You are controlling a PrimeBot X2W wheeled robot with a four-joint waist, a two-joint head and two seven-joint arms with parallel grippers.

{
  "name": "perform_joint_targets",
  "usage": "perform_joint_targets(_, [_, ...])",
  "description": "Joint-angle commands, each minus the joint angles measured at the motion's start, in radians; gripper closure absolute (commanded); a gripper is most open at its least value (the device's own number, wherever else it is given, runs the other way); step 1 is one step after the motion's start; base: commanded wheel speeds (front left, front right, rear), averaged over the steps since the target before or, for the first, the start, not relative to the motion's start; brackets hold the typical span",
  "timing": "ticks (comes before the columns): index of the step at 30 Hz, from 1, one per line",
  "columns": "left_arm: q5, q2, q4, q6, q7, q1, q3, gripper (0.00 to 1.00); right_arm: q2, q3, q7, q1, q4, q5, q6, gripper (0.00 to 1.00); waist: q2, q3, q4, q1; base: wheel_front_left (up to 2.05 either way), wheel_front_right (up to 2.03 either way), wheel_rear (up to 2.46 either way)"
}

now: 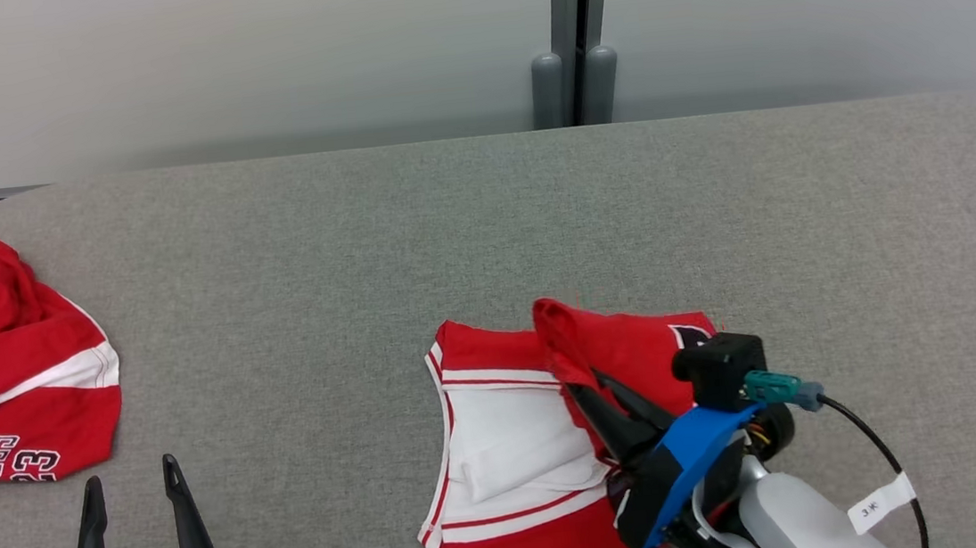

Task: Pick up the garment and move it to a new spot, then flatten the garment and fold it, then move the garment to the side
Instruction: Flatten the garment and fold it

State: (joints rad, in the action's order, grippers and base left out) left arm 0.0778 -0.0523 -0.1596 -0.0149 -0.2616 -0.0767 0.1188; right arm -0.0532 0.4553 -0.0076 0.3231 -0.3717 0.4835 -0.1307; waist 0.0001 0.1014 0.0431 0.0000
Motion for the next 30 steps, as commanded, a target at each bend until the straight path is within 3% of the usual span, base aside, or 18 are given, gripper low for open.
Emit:
perform_joint_targets(1, [-0.006,0.002,-0.002,0.003,-0.005,0.018,0.0,0.0,0.002,0.032,-0.014,0.025,-0.005,0.037,0.0,1.0,-0.0001,0.004,0.006,0.0,0.0,0.0,0.0])
perform_joint_targets(13, [0.003,0.003,-0.028,0.017,-0.005,0.049,-0.014,0.0,0.001,0.256,-0.116,0.225,-0.207,0.195,0.0,1.0,-0.0001,0.029,0.04,0.0,0.0,0.0,0.0])
perform_joint_targets(14, [0.005,0.003,-0.029,0.013,-0.005,0.047,-0.018,0.0,0.001,0.272,-0.119,0.236,-0.228,0.201,0.0,0.55,-0.0001,0.03,0.041,0.0,0.0,0.0,0.0])
perform_joint_targets(15, [0.006,0.003,-0.029,0.011,-0.005,0.046,-0.021,0.0,0.003,0.285,-0.126,0.243,-0.241,0.224,0.0,0.0,-0.0001,0.03,0.043,0.0,0.0,0.0,0.0])
perform_joint_targets(22, [0.007,0.003,-0.029,0.003,-0.005,0.048,-0.022,0.0,0.001,0.316,-0.196,0.279,-0.317,0.269,0.0,0.0,-0.0001,0.026,0.036,0.0,0.0,0.0,0.0])
perform_joint_targets(27, [0.001,0.003,-0.031,0.012,-0.005,0.029,-0.006,0.0,-0.001,0.201,-0.253,0.312,-0.418,0.184,0.0,0.0,-0.0001,0.004,0.007,0.0,0.0,0.0,0.0])
perform_joint_targets(30, [-0.001,0.003,-0.025,0.013,-0.005,0.022,-0.003,0.0,-0.016,0.15,-0.257,0.301,-0.417,0.156,0.0,0.0,-0.0001,-0.002,-0.001,0.0,0.0,0.0,0.0])
